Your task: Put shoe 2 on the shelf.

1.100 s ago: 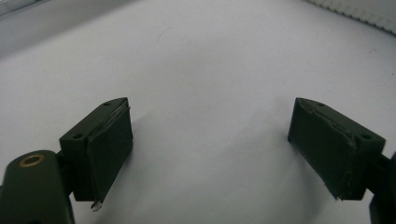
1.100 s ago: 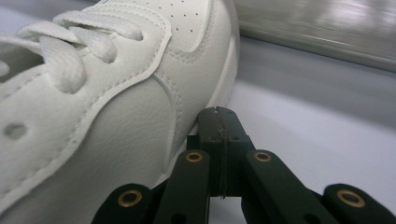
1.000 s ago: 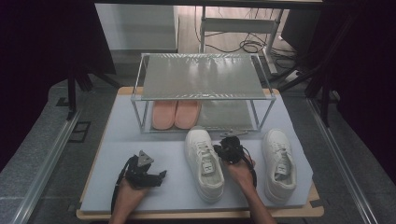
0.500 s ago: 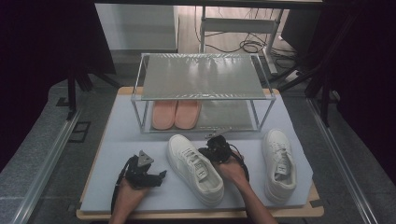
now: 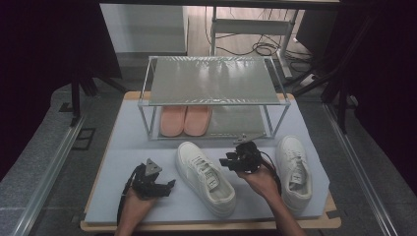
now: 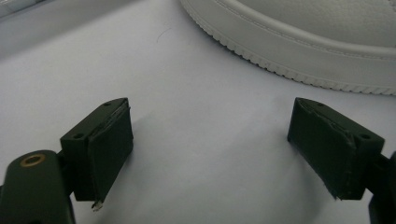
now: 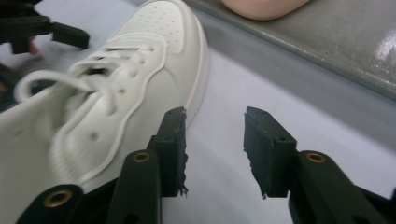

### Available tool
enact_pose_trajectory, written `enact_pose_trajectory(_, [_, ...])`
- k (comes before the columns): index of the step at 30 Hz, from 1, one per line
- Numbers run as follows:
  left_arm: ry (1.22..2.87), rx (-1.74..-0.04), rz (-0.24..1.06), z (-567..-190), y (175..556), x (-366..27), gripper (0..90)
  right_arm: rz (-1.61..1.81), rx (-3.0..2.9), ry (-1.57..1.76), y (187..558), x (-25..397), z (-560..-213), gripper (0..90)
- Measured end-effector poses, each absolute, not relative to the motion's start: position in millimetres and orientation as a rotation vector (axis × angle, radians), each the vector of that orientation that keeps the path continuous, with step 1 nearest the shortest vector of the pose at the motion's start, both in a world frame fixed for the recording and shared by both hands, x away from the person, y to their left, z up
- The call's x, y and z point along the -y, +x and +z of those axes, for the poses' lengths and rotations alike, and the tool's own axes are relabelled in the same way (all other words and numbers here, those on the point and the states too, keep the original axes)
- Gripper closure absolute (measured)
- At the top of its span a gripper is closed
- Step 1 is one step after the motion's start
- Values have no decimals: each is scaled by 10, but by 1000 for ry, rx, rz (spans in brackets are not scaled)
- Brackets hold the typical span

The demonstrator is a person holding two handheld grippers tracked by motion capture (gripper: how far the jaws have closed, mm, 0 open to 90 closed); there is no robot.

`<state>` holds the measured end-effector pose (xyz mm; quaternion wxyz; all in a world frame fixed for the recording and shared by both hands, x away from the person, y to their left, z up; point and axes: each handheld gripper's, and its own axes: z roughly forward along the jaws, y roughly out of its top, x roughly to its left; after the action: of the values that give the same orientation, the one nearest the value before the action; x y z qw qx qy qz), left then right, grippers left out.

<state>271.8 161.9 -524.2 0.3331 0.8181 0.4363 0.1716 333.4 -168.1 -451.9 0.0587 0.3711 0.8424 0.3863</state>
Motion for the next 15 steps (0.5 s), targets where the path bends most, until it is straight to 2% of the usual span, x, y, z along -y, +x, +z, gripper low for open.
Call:
enact_pose_trajectory(6, [2138,-1132,455,-5243,2715,-1618,144,1147,-2559,1136,3185,1748,-4424,457])
enact_pose_trajectory(15, [2137,-1137,448,-5242,2717,-1619,145,1121,-2611,1169,2973,1876,-4293,373])
